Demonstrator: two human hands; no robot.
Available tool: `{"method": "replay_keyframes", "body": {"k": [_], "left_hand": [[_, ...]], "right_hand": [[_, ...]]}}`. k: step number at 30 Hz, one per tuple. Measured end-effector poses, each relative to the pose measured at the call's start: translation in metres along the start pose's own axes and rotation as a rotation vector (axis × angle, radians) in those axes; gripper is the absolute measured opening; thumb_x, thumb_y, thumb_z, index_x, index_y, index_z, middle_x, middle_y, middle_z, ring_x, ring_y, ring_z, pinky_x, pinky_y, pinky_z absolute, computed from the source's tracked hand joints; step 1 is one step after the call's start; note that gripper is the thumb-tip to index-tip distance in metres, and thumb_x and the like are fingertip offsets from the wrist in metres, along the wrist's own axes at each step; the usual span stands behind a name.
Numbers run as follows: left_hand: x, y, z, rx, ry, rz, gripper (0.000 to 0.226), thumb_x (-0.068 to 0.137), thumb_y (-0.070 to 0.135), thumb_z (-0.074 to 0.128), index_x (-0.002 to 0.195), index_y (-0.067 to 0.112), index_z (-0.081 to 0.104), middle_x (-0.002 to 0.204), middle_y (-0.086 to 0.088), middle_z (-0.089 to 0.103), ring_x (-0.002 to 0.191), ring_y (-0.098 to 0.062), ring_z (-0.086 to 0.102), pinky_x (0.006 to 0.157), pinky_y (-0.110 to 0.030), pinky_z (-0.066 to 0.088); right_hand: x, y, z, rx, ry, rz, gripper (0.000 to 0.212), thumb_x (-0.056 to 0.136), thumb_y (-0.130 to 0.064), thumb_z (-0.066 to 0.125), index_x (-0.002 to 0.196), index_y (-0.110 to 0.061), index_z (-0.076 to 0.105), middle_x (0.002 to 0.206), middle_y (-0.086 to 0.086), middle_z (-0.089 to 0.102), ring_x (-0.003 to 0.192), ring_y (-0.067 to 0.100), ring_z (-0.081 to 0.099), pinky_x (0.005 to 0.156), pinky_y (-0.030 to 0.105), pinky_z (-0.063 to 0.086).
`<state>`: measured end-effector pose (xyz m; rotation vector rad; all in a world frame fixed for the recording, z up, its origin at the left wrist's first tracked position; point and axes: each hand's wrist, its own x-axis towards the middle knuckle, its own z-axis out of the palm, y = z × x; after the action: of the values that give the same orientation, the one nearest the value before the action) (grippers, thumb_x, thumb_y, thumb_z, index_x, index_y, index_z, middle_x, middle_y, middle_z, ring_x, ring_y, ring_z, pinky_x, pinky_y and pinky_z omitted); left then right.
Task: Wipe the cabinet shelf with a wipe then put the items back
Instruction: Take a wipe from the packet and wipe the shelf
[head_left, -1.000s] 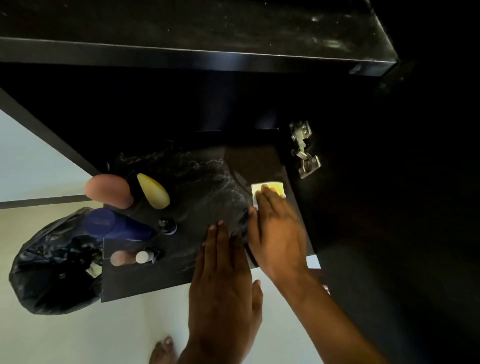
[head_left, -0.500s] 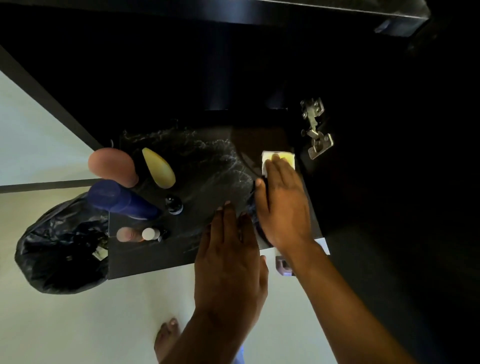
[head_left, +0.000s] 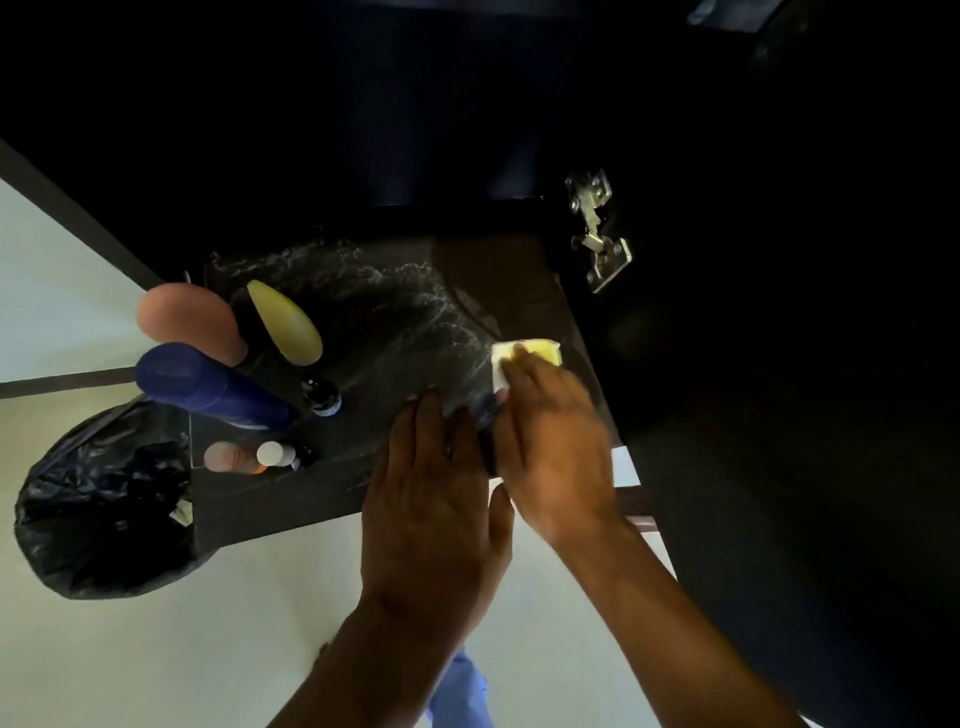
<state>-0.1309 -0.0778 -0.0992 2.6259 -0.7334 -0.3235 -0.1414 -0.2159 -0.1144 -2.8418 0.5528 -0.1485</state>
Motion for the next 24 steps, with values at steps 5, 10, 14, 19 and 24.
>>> {"method": "replay_keyframes", "body": {"k": [5,10,14,19,24], "left_hand": [[-0.019,-0.003,-0.004,0.032,-0.057,-0.01,0.093,0.081,0.036,0.08,0.155,-0.001,0.038,0.164,-0.023,0.033,0.15,-0.039,0.038,0.119,-0.045,0.036],[-0.032,-0.004,-0.002,0.068,-0.114,-0.037,0.101,0.071,0.04,0.085,0.151,-0.004,0.043,0.159,-0.025,0.04,0.144,-0.043,0.044,0.117,-0.048,0.04],[-0.036,-0.005,0.0,0.082,-0.13,-0.05,0.104,0.073,0.044,0.083,0.155,-0.002,0.038,0.162,-0.024,0.037,0.147,-0.041,0.041,0.118,-0.048,0.038],[-0.038,-0.011,0.001,0.089,-0.131,-0.049,0.104,0.071,0.045,0.085,0.152,-0.003,0.041,0.16,-0.024,0.039,0.144,-0.042,0.044,0.115,-0.049,0.041],[-0.035,-0.01,0.001,0.091,-0.138,-0.057,0.103,0.069,0.044,0.087,0.15,-0.003,0.044,0.157,-0.024,0.043,0.142,-0.042,0.047,0.113,-0.05,0.046]], "right_hand": [[-0.061,0.008,-0.013,-0.037,-0.011,-0.006,0.046,0.099,-0.035,0.04,0.125,-0.014,0.071,0.128,0.005,0.07,0.116,0.023,0.067,0.098,0.035,0.054],[-0.049,0.029,-0.006,-0.147,-0.002,0.203,0.054,0.103,-0.04,0.033,0.139,-0.01,0.06,0.143,0.01,0.06,0.133,0.03,0.055,0.106,0.043,0.052],[-0.04,0.009,0.006,-0.026,-0.035,0.103,0.057,0.104,-0.042,0.029,0.144,-0.01,0.055,0.15,0.009,0.053,0.141,0.028,0.047,0.115,0.045,0.042],[-0.076,0.018,-0.005,-0.008,-0.018,-0.029,0.045,0.101,-0.033,0.043,0.134,-0.012,0.065,0.139,0.007,0.063,0.13,0.024,0.059,0.11,0.039,0.045],[-0.032,0.023,0.0,-0.091,-0.023,0.139,0.053,0.104,-0.037,0.037,0.144,-0.006,0.053,0.151,0.012,0.052,0.143,0.026,0.044,0.121,0.04,0.034]]}}
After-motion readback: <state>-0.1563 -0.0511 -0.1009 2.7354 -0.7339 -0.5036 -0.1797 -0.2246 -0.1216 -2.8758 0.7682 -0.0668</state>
